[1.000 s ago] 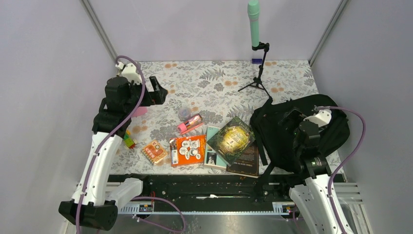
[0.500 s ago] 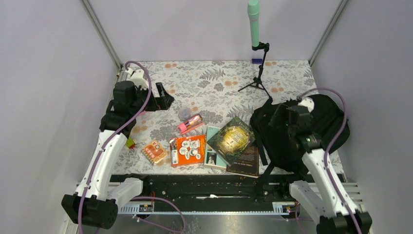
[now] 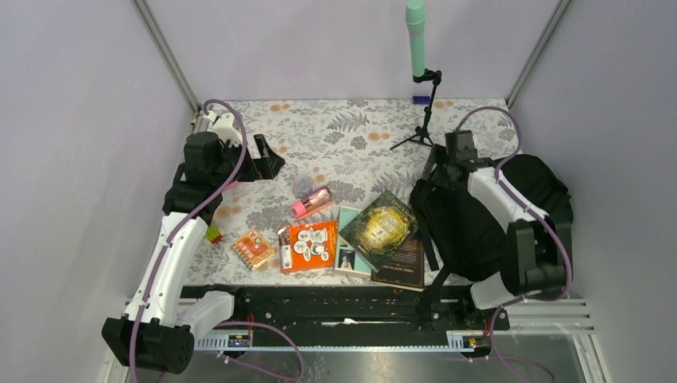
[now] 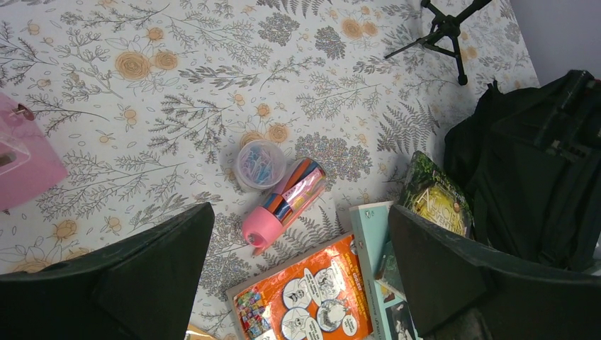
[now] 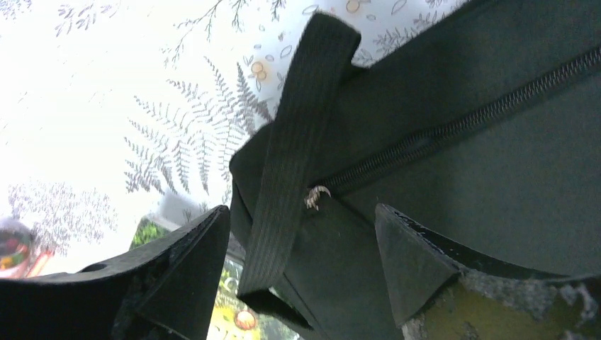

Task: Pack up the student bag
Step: Pick up the student bag at the center of the board.

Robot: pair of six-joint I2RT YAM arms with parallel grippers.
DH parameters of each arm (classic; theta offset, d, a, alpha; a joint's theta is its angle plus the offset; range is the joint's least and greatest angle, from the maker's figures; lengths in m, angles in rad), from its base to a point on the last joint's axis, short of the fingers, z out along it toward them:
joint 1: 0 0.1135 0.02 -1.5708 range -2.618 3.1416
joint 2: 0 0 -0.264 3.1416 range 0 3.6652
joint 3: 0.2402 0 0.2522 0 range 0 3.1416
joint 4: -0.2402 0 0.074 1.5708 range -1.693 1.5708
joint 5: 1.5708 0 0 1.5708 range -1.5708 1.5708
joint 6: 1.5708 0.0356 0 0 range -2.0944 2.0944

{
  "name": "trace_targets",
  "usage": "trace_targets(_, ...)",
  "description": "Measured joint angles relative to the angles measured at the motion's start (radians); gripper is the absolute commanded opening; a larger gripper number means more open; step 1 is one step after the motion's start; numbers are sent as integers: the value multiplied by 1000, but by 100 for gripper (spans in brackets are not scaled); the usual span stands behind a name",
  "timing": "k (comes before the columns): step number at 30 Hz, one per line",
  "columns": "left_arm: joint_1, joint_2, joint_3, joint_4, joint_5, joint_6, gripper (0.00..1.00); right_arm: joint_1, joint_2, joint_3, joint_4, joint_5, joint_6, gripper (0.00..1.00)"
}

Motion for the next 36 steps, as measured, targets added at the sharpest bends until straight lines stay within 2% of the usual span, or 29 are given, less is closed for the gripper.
trace_targets(6,5,8,0,0,8,0,99,0,185,186,-64,67,-26,74)
trace_targets(12,11,11,0,0,24,-5,99,0,288,269,-113,87,-37,67)
trace_targets(15,15,11,0,0,29,-8,99,0,342,304,-128,83,-37,53)
trace_targets(18,19,11,0,0,33,-10,99,-1,368,322,-134,68,-41,22)
trace_targets(22,28,12,0,0,38,-11,99,-1,368,322,-141,69,-45,1)
trace_targets(28,34,17,0,0,39,-12,99,-1,322,307,-127,89,-53,0)
trace_targets(30,34,18,0,0,40,-12,99,-1,232,241,-80,86,-55,0)
trace_targets(33,34,18,0,0,40,-15,99,-1,15,119,-28,87,-63,0)
trace_targets(36,35,18,0,1,42,-16,99,-1,-156,100,-23,87,-82,0)
